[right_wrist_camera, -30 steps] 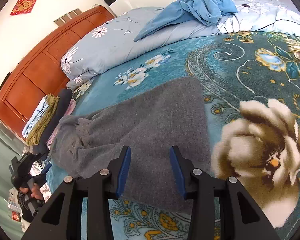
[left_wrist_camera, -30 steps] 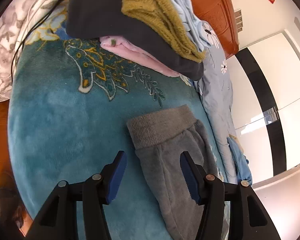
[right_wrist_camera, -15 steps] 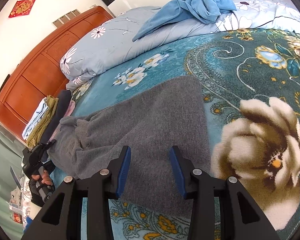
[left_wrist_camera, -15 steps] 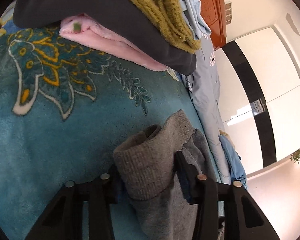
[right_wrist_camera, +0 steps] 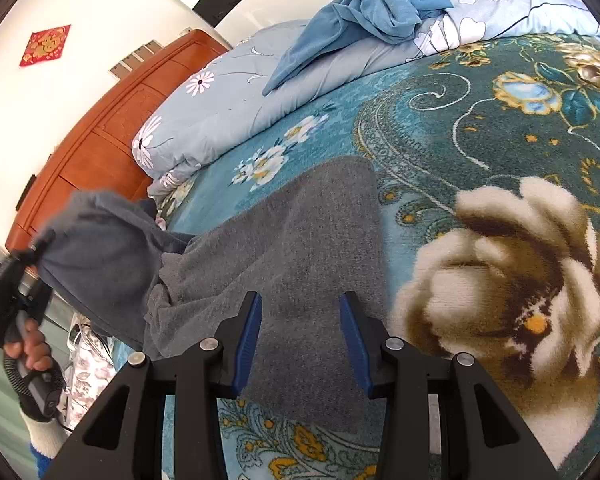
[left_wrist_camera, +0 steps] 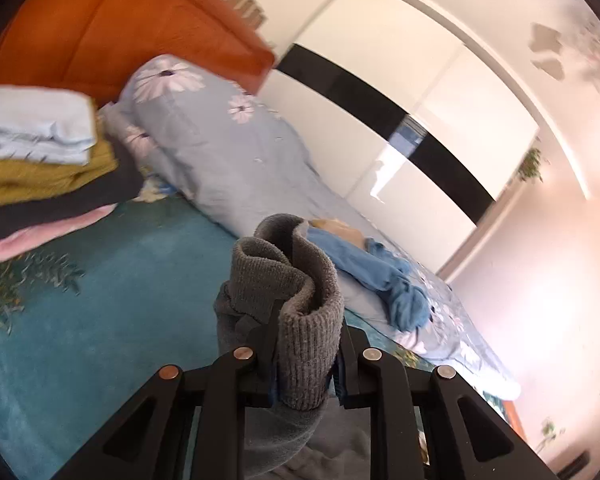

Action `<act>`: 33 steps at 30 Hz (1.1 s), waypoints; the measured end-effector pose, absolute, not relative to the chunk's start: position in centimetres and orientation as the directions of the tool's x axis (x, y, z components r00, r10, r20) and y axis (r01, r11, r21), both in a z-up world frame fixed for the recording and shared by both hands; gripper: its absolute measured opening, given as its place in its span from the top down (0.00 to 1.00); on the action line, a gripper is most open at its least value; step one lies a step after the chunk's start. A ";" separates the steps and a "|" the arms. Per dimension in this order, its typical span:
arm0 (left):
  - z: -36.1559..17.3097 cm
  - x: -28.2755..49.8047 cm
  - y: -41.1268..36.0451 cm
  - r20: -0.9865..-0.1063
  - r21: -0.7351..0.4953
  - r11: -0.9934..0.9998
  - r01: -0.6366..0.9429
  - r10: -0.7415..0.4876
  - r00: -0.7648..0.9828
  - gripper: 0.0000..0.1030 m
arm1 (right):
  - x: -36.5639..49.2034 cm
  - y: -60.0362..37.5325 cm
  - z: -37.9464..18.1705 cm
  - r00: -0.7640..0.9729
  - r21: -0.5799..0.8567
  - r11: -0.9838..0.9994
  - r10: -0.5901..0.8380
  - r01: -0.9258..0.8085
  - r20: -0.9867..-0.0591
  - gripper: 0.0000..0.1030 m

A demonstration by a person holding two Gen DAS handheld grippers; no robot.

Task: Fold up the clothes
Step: 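Fold the sweatshirt over with the left gripper while the right gripper grasps the ribbed edge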

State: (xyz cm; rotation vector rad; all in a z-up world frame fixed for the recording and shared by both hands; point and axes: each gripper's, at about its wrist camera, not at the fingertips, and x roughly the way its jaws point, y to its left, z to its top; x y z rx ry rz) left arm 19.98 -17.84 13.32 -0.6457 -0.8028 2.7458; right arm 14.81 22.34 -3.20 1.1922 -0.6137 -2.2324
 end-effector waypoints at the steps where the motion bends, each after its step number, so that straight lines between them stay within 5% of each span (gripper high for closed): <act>1: 13.9 19.7 -15.9 -0.345 -0.537 -0.835 -0.121 0.348 -0.872 0.80 | 14.8 22.7 -3.2 -0.472 0.614 -0.753 -0.641 0.236 -0.605 0.59; 6: 11.9 18.1 -6.0 -0.422 -0.455 -0.857 -0.242 0.447 -0.789 0.80 | 15.0 24.9 -3.2 -0.499 0.631 -0.748 -0.635 0.206 -0.590 0.59; 11: 6.2 18.6 1.9 -0.586 -0.367 -0.891 -0.267 0.444 -0.678 0.79 | 15.3 27.2 -3.4 -0.524 0.638 -0.753 -0.613 0.161 -0.592 0.59; 17: 1.7 19.3 5.4 -0.685 -0.327 -0.907 -0.267 0.422 -0.594 0.72 | 15.2 28.1 -3.5 -0.525 0.644 -0.750 -0.614 0.153 -0.590 0.59; 23: 1.9 19.6 5.3 -0.661 -0.430 -0.844 -0.320 0.536 -0.525 0.36 | 15.2 26.7 -2.3 -0.519 0.645 -0.732 -0.647 0.217 -0.559 0.59; 28: 4.2 21.8 2.9 -0.604 -0.425 -0.843 -0.330 0.536 -0.590 0.35 | 15.1 25.4 -1.1 -0.507 0.639 -0.716 -0.676 0.280 -0.535 0.59; 33: 4.9 22.6 -4.4 -0.617 -0.321 -0.945 -0.061 0.258 -0.743 0.32 | 14.6 22.0 -0.7 -0.442 0.647 -0.674 -0.732 0.356 -0.519 0.58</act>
